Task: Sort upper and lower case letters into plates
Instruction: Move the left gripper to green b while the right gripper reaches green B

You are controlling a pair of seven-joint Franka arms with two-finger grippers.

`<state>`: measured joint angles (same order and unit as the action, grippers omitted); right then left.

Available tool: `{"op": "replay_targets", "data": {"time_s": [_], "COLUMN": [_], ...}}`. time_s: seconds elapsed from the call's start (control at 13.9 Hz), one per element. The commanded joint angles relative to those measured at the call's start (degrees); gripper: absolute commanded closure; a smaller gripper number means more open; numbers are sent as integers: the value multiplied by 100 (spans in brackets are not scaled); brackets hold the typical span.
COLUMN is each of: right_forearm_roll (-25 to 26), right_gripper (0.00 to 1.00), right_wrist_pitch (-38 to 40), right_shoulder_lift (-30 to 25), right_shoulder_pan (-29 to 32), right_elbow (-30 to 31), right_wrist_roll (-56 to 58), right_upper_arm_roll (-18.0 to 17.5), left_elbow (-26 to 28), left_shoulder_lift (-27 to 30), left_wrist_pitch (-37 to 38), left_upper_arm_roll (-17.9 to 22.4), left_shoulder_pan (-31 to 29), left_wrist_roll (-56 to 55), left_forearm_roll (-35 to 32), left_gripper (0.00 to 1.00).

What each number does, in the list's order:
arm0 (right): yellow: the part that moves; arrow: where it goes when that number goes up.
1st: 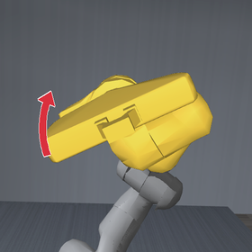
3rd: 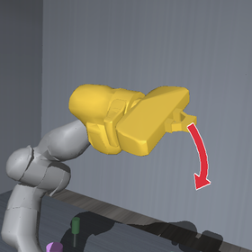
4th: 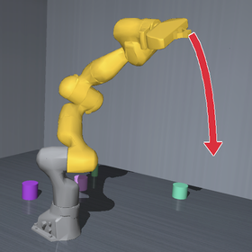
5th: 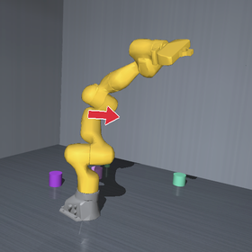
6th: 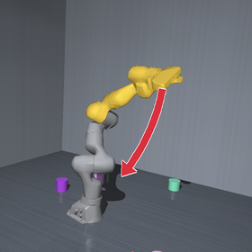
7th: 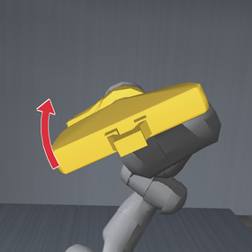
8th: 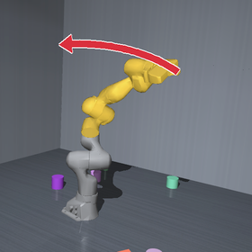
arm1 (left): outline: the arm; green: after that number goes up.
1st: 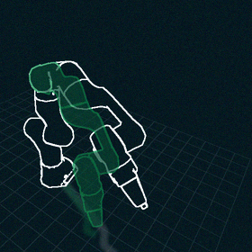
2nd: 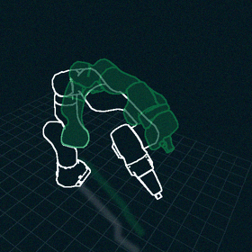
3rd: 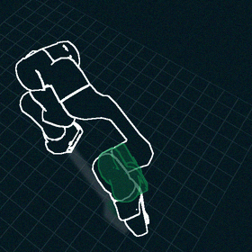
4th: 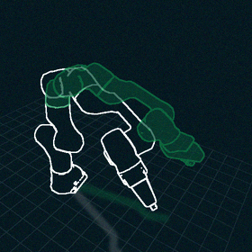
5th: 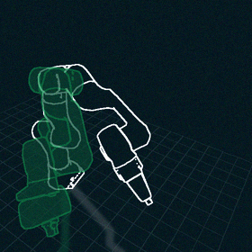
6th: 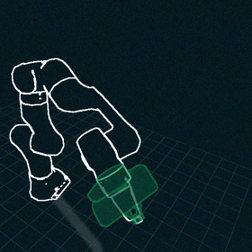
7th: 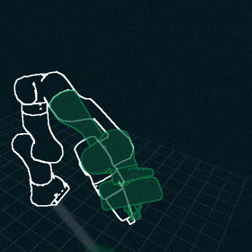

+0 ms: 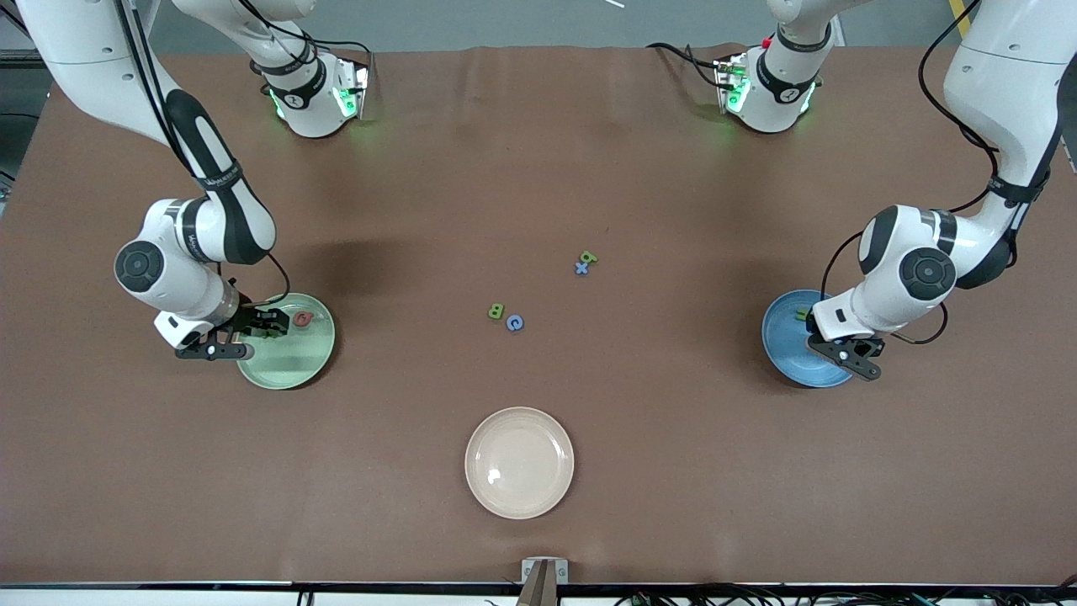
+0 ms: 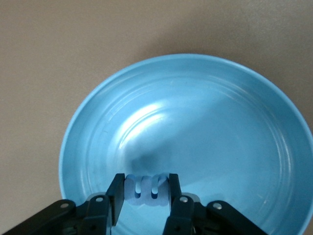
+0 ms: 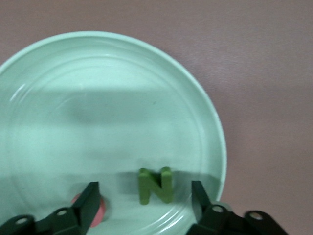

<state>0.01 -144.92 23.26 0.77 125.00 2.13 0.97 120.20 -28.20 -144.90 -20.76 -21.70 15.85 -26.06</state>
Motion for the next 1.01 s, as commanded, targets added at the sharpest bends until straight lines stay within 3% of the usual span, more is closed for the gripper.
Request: {"op": "replay_targets", "data": {"time_s": [0.0,0.43,0.5,0.65,0.72,0.94], "right_forearm_roll": [-158,-168,-168,-168,-168,-168], "right_gripper": [0,0,0,0,0,0], "right_wrist_pitch": [647,693,685,676,650,623], "right_shoulder_lift": [-120,29,90,266,328,451], "right_shoulder_pan": [-496,-1869,-2018,-2256,-2318,-2467], "right_elbow": [-273,-783,-845,-994,-1039,-1135], "right_wrist_roll": [-894,-3620,-3884,-4394,-4501,-4791], "right_upper_arm_roll": [-18,-9,-9,-9,-9,-9], "left_elbow": [65,39,13,-22,-23,-180], "left_shoulder_lift": [-27,-107,-81,33,156,516], "left_wrist_pitch": [-100,-109,-100,-65,-13,723], "left_upper_arm_roll": [-42,-25,-25,-51,-60,-498], "left_shoulder_pan": [-63,-98,-89,-80,-98,-89], "left_wrist_roll": [49,41,41,-29,5,-195], "left_forearm_roll": [-119,-145,-145,-145,-110,511], "left_gripper": [83,79,62,10,0,0]}}
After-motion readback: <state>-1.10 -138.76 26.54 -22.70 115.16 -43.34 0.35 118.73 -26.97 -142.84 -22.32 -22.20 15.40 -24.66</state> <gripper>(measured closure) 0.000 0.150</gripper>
